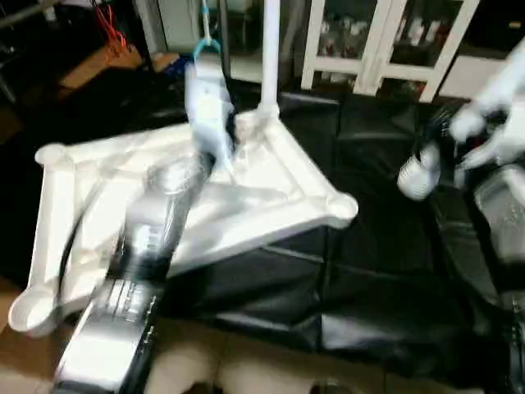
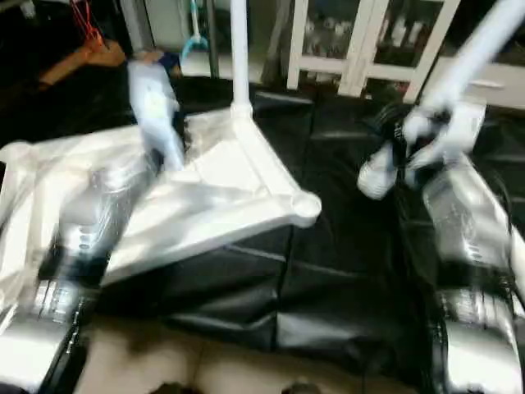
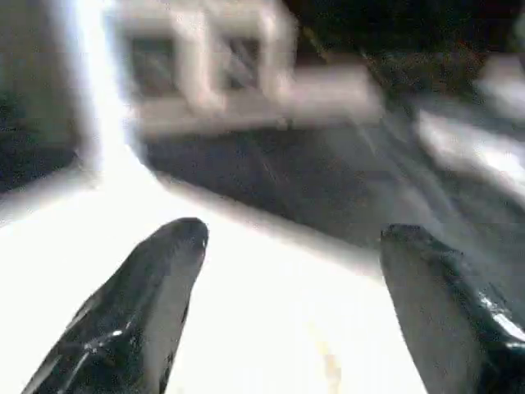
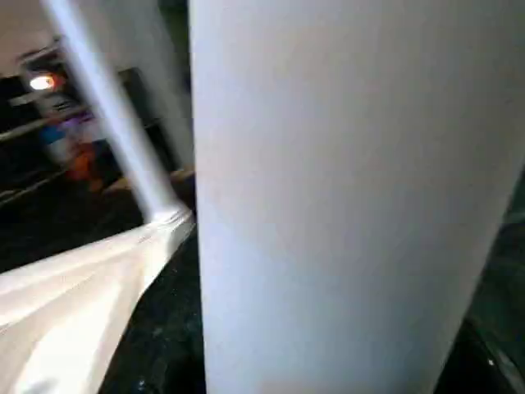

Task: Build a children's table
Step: Insert table leg to table base

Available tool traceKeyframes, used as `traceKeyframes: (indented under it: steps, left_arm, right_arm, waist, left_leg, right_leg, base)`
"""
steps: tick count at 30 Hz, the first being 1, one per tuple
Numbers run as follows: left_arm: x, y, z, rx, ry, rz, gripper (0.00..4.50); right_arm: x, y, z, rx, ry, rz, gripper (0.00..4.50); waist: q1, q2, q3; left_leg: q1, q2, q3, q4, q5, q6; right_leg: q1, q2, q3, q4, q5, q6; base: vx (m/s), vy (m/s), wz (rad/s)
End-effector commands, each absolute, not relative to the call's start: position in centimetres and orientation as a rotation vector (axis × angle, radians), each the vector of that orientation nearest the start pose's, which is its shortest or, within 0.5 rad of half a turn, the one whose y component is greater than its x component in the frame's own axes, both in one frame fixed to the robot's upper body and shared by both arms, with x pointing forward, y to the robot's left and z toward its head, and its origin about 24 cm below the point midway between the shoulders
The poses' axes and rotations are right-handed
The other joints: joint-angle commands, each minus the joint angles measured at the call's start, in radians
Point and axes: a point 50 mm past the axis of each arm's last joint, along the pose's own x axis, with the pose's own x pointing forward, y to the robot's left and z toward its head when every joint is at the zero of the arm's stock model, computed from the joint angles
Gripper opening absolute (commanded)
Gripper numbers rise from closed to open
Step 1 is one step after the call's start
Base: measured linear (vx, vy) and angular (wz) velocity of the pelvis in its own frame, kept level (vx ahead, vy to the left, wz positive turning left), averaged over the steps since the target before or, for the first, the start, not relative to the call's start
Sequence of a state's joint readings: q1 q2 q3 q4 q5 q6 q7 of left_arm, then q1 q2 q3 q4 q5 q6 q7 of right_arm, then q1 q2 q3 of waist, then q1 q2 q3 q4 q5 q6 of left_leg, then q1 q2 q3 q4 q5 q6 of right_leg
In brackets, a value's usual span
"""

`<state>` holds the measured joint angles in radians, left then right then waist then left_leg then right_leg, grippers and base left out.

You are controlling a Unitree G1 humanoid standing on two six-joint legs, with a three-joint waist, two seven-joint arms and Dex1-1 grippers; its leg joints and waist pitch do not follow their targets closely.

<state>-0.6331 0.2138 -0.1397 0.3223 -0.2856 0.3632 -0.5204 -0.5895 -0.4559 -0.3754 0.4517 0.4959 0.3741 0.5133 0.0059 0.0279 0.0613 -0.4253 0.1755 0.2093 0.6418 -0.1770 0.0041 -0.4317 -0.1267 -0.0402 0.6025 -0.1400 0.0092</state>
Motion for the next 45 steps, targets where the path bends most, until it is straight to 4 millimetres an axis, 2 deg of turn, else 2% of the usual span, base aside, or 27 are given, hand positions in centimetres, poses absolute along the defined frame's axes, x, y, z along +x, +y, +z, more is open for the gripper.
traceKeyframes:
  steps: [1,4,5,8,10,13,15,18,22,23,27,28,29,30,31,32,33,34,35,36,37,38,39,40,41,43,45]
  left_arm:
    - [33.3,7.5,13.3,-0.002,0.034,-0.942,3.79]
    - [32.2,6.6,12.2,0.081,0.007,-1.053,3.79]
    - [32.1,6.5,11.9,0.096,0.011,-1.068,3.79]
    - [31.9,6.4,10.9,0.156,0.047,-1.107,3.79]
    - [31.7,6.4,10.3,0.207,0.080,-1.131,3.79]
    - [31.7,6.1,9.3,0.264,0.143,-1.162,3.79]
    - [32.0,6.0,8.4,0.313,0.201,-1.164,3.79]
    - [32.6,5.9,7.8,0.332,0.220,-1.133,3.79]
    - [32.9,5.6,7.3,0.294,0.251,-1.100,3.79]
    - [33.1,5.6,7.1,0.307,0.256,-1.079,3.79]
    - [34.1,5.8,6.9,0.340,0.256,-0.976,3.79]
    - [34.2,5.8,6.9,0.333,0.256,-0.970,3.79]
    - [34.3,5.8,7.0,0.325,0.255,-0.968,3.79]
    - [34.5,6.0,7.0,0.331,0.253,-0.961,3.79]
    - [34.5,6.1,7.0,0.339,0.253,-0.958,3.79]
    - [34.6,6.2,6.9,0.342,0.260,-0.947,3.79]
    - [34.6,6.2,6.9,0.342,0.260,-0.947,3.79]
    - [34.8,6.4,6.8,0.330,0.268,-0.929,3.79]
    - [34.8,6.4,6.8,0.327,0.270,-0.922,3.79]
    - [34.9,6.5,6.7,0.329,0.270,-0.912,3.79]
    - [34.9,6.5,6.7,0.329,0.270,-0.912,3.79]
    - [35.2,6.6,6.8,0.325,0.250,-0.891,3.79]
    - [35.2,6.7,6.8,0.316,0.244,-0.887,3.79]
    - [35.4,7.0,7.5,0.231,0.202,-0.843,3.79]
    - [35.6,7.7,8.2,0.145,0.170,-0.753,3.79]
    - [35.6,10.0,9.7,-0.044,0.131,-0.552,3.79]
    - [33.8,13.1,11.1,-0.192,-0.025,-0.366,3.79]
  right_arm:
    - [32.9,-25.7,17.2,0.219,-0.116,0.411,1.79]
    - [30.7,-25.2,17.9,0.009,-0.134,0.499,1.79]
    - [30.5,-25.2,17.9,-0.025,-0.140,0.506,1.79]
    - [29.6,-25.0,17.8,-0.063,-0.105,0.558,1.79]
    - [29.2,-25.0,17.7,-0.037,-0.068,0.581,1.79]
    - [28.8,-25.0,17.8,0.006,-0.046,0.595,1.79]
    - [28.5,-24.6,17.5,0.022,-0.035,0.612,1.79]
    - [28.1,-24.4,16.9,0.022,-0.019,0.623,1.79]
    - [27.5,-24.4,16.2,0.048,-0.004,0.599,1.79]
    - [27.4,-24.4,15.9,0.046,0.001,0.586,1.79]
    - [26.8,-24.1,15.3,0.053,0.014,0.561,1.79]
    - [26.7,-24.1,15.2,0.055,0.017,0.559,1.79]
    - [26.5,-24.1,15.1,0.053,0.020,0.558,1.79]
    - [26.3,-24.1,14.8,0.053,0.026,0.553,1.79]
    - [26.2,-24.1,14.8,0.055,0.027,0.550,1.79]
    - [26.1,-24.1,14.7,0.050,0.032,0.546,1.79]
    - [26.1,-24.1,14.7,0.050,0.032,0.546,1.79]
    - [26.0,-24.0,14.6,0.044,0.035,0.544,1.79]
    - [25.9,-24.0,14.6,0.046,0.035,0.543,1.79]
    - [25.9,-23.9,14.6,0.048,0.034,0.539,1.79]
    - [25.9,-23.9,14.6,0.048,0.034,0.539,1.79]
    - [25.9,-23.7,14.6,0.049,0.030,0.531,1.79]
    - [25.9,-23.7,14.6,0.044,0.030,0.526,1.79]
    - [25.8,-23.6,14.4,0.001,0.025,0.481,1.79]
    - [25.5,-23.6,14.2,-0.016,0.032,0.437,1.79]
    - [24.6,-23.4,14.0,-0.056,0.048,0.346,1.79]
    - [23.1,-21.9,14.0,-0.089,-0.006,0.283,1.79]
  waist:
    - [0.010,-0.020,-0.101]
    - [0.021,-0.016,-0.093]
    - [0.022,-0.014,-0.082]
    - [0.013,-0.015,-0.071]
    - [0.006,-0.022,-0.070]
    - [-0.007,-0.022,-0.070]
    - [-0.020,-0.024,-0.069]
    - [-0.036,-0.021,-0.067]
    - [-0.055,-0.015,-0.064]
    - [-0.069,-0.006,-0.063]
    - [-0.101,0.009,-0.056]
    - [-0.117,0.007,-0.052]
    - [-0.119,0.014,-0.048]
    - [-0.120,0.024,-0.040]
    - [-0.099,0.030,-0.039]
    - [-0.076,0.013,-0.031]
    - [-0.075,-0.007,-0.038]
    - [-0.085,-0.043,-0.045]
    - [-0.082,-0.056,-0.050]
    - [-0.059,-0.041,-0.058]
    - [-0.039,-0.010,-0.075]
    - [-0.059,0.005,-0.078]
    - [-0.063,-0.002,-0.072]
    - [-0.065,0.023,-0.077]
    - [-0.069,0.018,-0.072]
    - [-0.074,0.002,-0.068]
    - [-0.076,-0.008,-0.067]
  left_leg:
    - [0.043,0.039,-0.018,-0.074,-0.110,0.107]
    - [0.049,0.044,-0.017,-0.082,-0.184,0.084]
    - [0.053,0.044,-0.016,-0.092,-0.263,0.046]
    - [0.067,0.041,-0.024,-0.103,-0.433,-0.040]
    - [0.066,0.038,-0.028,-0.106,-0.453,-0.050]
    - [0.069,0.036,-0.035,-0.108,-0.477,-0.059]
    - [0.058,0.035,-0.039,-0.112,-0.480,-0.056]
    - [0.059,0.031,-0.045,-0.109,-0.511,-0.057]
    - [0.048,0.032,-0.058,-0.116,-0.554,-0.059]
    - [0.060,0.036,-0.065,-0.118,-0.613,-0.066]
    - [0.069,0.035,-0.077,-0.126,-0.708,-0.078]
    - [0.063,0.042,-0.085,-0.135,-0.747,-0.082]
    - [0.059,0.046,-0.089,-0.146,-0.780,-0.087]
    - [0.049,0.063,-0.090,-0.183,-0.857,-0.103]
    - [0.023,0.087,-0.081,-0.240,-0.915,-0.121]
    - [0.017,0.094,-0.060,-0.269,-0.918,-0.109]
    - [0.045,0.073,-0.051,-0.228,-0.852,-0.106]
    - [0.157,-0.023,-0.040,0.017,-0.540,-0.084]
    - [0.059,-0.046,-0.076,0.056,-0.189,-0.024]
    - [0.015,-0.032,-0.084,0.011,-0.128,-0.019]
    - [0.029,0.007,-0.093,-0.065,-0.156,-0.008]
    - [0.031,0.017,-0.093,-0.081,-0.222,0.007]
    - [0.028,0.019,-0.089,-0.087,-0.258,0.020]
    - [0.038,0.020,-0.085,-0.088,-0.287,0.026]
    - [0.039,0.024,-0.079,-0.093,-0.325,0.030]
    - [0.046,0.022,-0.070,-0.088,-0.377,0.013]
    - [0.037,0.025,-0.073,-0.090,-0.366,0.016]
  right_leg:
    - [0.056,0.000,0.006,-0.051,-0.120,-0.260]
    - [0.051,-0.002,0.008,-0.060,-0.190,-0.237]
    - [0.042,-0.002,0.010,-0.073,-0.297,-0.191]
    - [0.036,-0.004,0.009,-0.095,-0.491,-0.114]
    - [0.038,-0.004,0.008,-0.100,-0.522,-0.096]
    - [0.034,-0.007,0.003,-0.112,-0.576,-0.066]
    - [0.041,-0.009,-0.002,-0.115,-0.588,-0.056]
    - [0.038,-0.012,-0.010,-0.127,-0.647,-0.033]
    - [0.051,-0.014,-0.030,-0.137,-0.655,-0.028]
    - [0.050,-0.014,-0.045,-0.145,-0.632,-0.037]
    - [0.056,-0.009,-0.070,-0.157,-0.624,-0.027]
    - [0.073,-0.009,-0.090,-0.157,-0.605,-0.023]
    - [0.082,-0.006,-0.098,-0.151,-0.592,-0.021]
    - [0.104,0.004,-0.101,-0.110,-0.517,-0.034]
    - [0.144,0.014,-0.083,-0.001,-0.353,-0.064]
    - [0.142,0.016,-0.044,0.052,-0.290,-0.054]
    - [0.112,0.005,-0.017,0.015,-0.421,-0.036]
    - [-0.039,-0.075,-0.026,-0.191,-0.986,0.003]
    - [0.042,-0.113,0.018,-0.179,-1.086,0.026]
    - [0.090,-0.106,0.020,-0.145,-1.022,0.033]
    - [0.079,-0.058,0.000,-0.112,-0.751,-0.009]
    - [0.070,-0.011,-0.014,-0.087,-0.508,-0.078]
    - [0.071,-0.007,-0.015,-0.092,-0.458,-0.104]
    - [0.075,-0.011,-0.014,-0.092,-0.379,-0.157]
    - [0.073,-0.009,-0.018,-0.095,-0.391,-0.182]
    - [0.065,-0.012,-0.019,-0.103,-0.501,-0.178]
    - [0.065,-0.017,-0.019,-0.108,-0.568,-0.148]
  base:
    - [0.000,0.000,0.00]
    - [0.000,0.000,0.00]
    - [0.000,0.000,0.00]
    - [0.000,0.000,0.00]
    - [0.000,0.000,0.00]
    - [0.000,0.000,0.00]
    - [0.000,0.000,0.00]
    - [0.000,0.000,0.00]
    - [0.000,0.000,0.00]
    - [0.000,0.000,0.00]
    - [0.000,0.000,0.00]
    - [0.000,0.000,0.00]
    - [0.000,0.000,0.00]
    - [0.000,0.000,0.00]
    - [-0.057,-0.027,0.05]
    - [-0.057,-0.027,0.05]
    - [-0.022,-0.077,0.09]
    - [0.046,-0.088,-0.06]
    - [0.046,-0.088,-0.06]
    - [0.090,-0.045,-0.28]
    - [0.053,-0.035,-0.10]
    - [0.053,-0.035,-0.10]
    - [0.000,0.000,0.00]
    - [0.000,0.000,0.00]
    - [0.000,0.000,0.00]
    - [0.000,0.000,0.00]
    - [0.000,0.000,0.00]
